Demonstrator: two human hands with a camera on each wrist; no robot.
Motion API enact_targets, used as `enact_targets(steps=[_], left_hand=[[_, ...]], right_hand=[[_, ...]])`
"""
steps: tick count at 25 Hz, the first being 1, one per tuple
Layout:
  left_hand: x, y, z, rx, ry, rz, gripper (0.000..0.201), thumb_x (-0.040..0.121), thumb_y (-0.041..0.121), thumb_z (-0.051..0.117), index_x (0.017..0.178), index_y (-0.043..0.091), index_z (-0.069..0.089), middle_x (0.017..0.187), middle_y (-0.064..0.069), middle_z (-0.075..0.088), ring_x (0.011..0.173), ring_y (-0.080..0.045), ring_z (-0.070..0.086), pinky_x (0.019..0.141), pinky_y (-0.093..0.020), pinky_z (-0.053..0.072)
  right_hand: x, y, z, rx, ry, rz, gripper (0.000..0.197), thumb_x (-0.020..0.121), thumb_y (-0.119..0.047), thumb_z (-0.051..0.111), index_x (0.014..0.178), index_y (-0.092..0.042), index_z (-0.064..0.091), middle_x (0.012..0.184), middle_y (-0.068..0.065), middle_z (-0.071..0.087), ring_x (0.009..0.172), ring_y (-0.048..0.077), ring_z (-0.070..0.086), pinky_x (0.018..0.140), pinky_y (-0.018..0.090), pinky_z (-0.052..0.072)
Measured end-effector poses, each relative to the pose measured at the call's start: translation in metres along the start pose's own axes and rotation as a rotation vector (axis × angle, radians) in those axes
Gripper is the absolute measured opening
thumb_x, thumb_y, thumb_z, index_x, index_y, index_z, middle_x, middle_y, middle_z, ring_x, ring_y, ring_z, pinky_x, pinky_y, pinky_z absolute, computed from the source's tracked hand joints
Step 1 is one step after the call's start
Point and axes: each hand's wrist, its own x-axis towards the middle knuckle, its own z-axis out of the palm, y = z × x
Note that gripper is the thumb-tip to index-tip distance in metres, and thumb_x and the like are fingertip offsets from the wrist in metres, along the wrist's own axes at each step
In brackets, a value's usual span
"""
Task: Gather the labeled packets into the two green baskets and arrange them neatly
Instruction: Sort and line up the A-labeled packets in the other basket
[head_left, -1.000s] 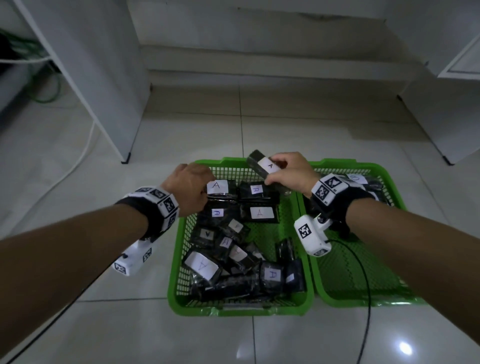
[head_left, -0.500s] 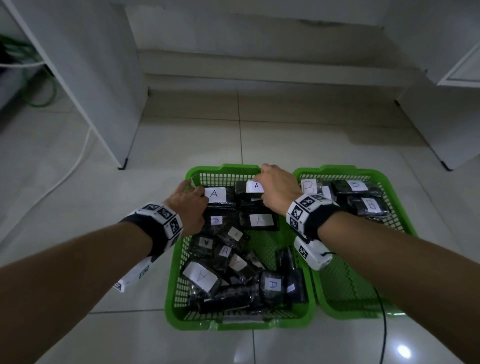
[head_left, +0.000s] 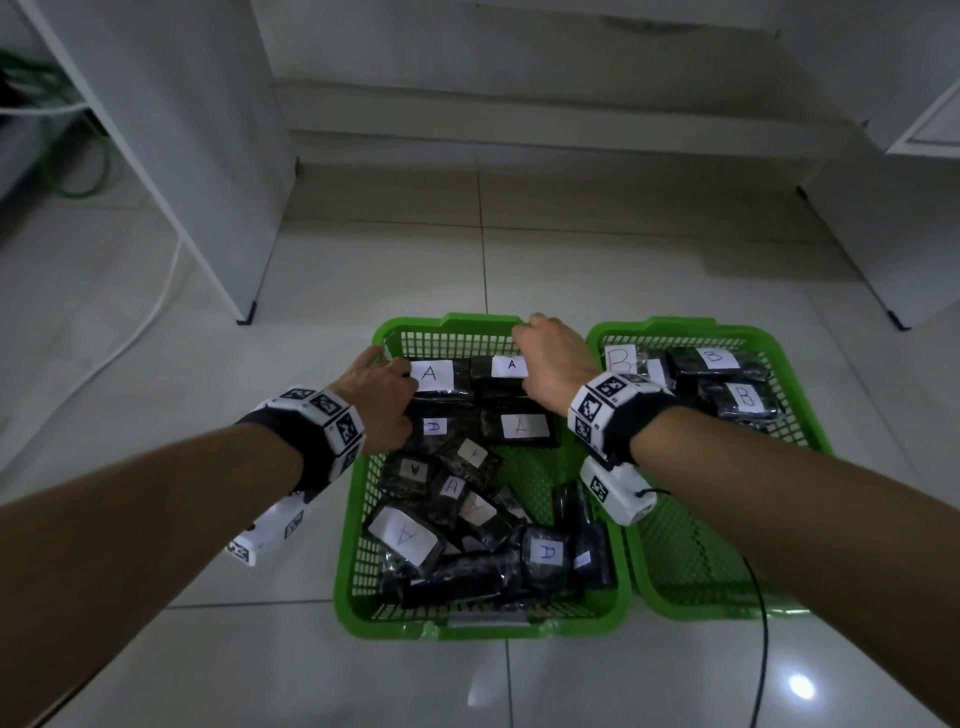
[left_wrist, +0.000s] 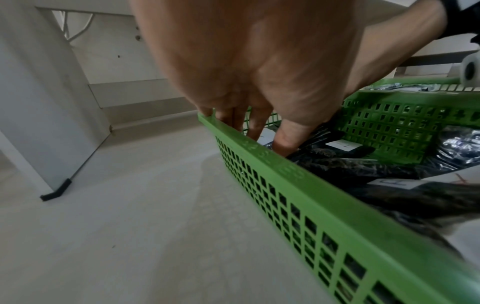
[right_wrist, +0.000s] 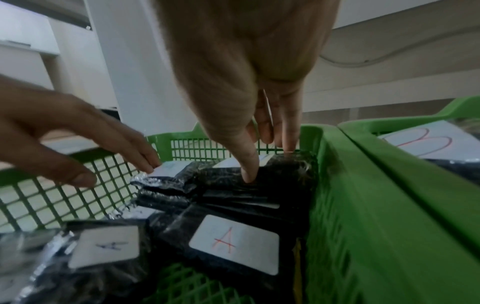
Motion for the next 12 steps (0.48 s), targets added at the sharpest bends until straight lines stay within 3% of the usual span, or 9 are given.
enact_targets(steps=[4, 6, 8, 10, 12], left_hand=[[-0.009, 0.004, -0.004, -0.059, 0.109, 0.019, 0.042, 0.084, 0.034, 0.052, 0.122, 0.02, 0.061, 0.13, -0.002, 0.054, 0.125, -0.021, 0.048, 0.118, -0.039, 0.025], [-0.012, 0.008, -0.013, -0.129, 0.119, 0.056, 0.031, 0.086, 0.027, 0.051, 0.114, 0.023, 0.063, 0.117, 0.002, 0.06, 0.115, -0.02, 0.053, 0.112, -0.039, 0.033], [-0.017, 0.013, -0.02, -0.229, 0.029, 0.075, 0.026, 0.087, 0.021, 0.051, 0.108, 0.025, 0.066, 0.108, 0.005, 0.064, 0.106, -0.017, 0.058, 0.102, -0.037, 0.044], [-0.022, 0.018, -0.022, -0.304, -0.056, 0.103, 0.024, 0.087, 0.021, 0.052, 0.103, 0.025, 0.069, 0.104, 0.006, 0.069, 0.096, -0.013, 0.062, 0.09, -0.03, 0.051], [-0.03, 0.026, -0.021, -0.347, -0.124, 0.148, 0.021, 0.085, 0.024, 0.055, 0.097, 0.024, 0.072, 0.098, 0.008, 0.071, 0.091, -0.011, 0.064, 0.084, -0.024, 0.051]], right_hand=[[-0.023, -0.014, 0.005, 0.104, -0.061, -0.101, 0.03, 0.08, 0.004, 0.071, 0.106, -0.01, 0.064, 0.106, 0.002, 0.056, 0.098, 0.021, 0.057, 0.079, 0.027, 0.048], [-0.038, -0.025, 0.014, 0.166, -0.222, -0.191, 0.048, 0.081, 0.004, 0.071, 0.125, -0.016, 0.063, 0.108, -0.003, 0.053, 0.095, 0.02, 0.058, 0.073, 0.027, 0.049], [-0.046, -0.029, 0.018, 0.115, -0.32, -0.249, 0.064, 0.081, 0.008, 0.069, 0.136, -0.023, 0.057, 0.113, -0.003, 0.051, 0.091, 0.02, 0.057, 0.065, 0.027, 0.043], [-0.047, -0.029, 0.013, 0.127, -0.334, -0.208, 0.054, 0.081, 0.003, 0.068, 0.127, -0.024, 0.061, 0.116, -0.001, 0.056, 0.096, 0.021, 0.06, 0.067, 0.028, 0.046], [-0.047, -0.028, 0.007, 0.176, -0.34, -0.15, 0.022, 0.083, -0.012, 0.071, 0.103, -0.021, 0.07, 0.105, -0.001, 0.065, 0.096, 0.022, 0.065, 0.065, 0.026, 0.048]])
